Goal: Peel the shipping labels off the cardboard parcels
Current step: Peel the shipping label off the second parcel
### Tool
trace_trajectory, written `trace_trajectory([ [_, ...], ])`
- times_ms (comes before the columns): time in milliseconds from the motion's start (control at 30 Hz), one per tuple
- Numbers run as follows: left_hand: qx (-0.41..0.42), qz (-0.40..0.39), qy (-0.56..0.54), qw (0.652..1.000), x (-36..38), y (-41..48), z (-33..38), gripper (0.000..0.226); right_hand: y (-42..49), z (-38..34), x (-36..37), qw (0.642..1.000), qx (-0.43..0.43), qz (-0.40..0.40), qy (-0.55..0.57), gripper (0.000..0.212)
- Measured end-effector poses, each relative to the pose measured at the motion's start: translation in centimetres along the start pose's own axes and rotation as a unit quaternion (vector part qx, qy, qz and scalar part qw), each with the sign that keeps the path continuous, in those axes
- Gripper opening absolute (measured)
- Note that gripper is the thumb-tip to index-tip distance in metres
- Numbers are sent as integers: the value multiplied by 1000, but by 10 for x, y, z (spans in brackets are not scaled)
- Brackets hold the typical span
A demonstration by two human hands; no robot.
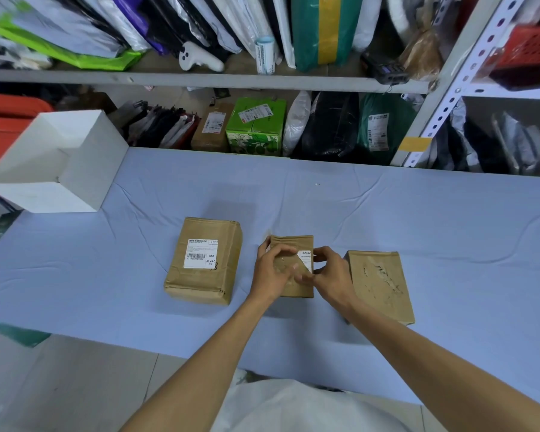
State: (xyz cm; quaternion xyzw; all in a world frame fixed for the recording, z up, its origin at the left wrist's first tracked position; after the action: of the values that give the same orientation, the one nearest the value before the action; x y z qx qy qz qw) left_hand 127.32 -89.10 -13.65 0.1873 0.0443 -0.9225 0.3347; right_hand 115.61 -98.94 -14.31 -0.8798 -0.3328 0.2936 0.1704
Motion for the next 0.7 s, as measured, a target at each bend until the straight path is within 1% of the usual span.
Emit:
trace_trajectory([
  [233, -16, 11, 2, 1000, -1, 1, -1, 27, 0, -3, 2, 1000, -6, -4, 0, 54],
  [400, -30, 42, -2, 999, 0, 5, -1, 24, 0, -5, 3, 1000, -7, -7, -12, 51],
  [567, -28, 58, 0, 998, -2, 4, 0, 26, 0, -5, 3, 1000, -6, -9, -12, 55],
  [700, -16, 52, -5, 998, -4, 1, 0, 33, 1, -4, 3, 1000, -3, -6, -7, 59],
])
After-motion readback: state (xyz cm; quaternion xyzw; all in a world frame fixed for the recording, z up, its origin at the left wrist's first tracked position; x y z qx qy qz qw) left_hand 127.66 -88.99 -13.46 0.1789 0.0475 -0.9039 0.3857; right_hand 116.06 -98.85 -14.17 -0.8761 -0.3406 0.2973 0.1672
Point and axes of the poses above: each hand's wrist, its own y-axis towards the middle knuckle, its own x-axis out of the palm, z = x × y, the point moved 8 cm from there along y, towards the middle knuckle, and after that the axes turned 13 degrees about x, right-handed, at the moved point
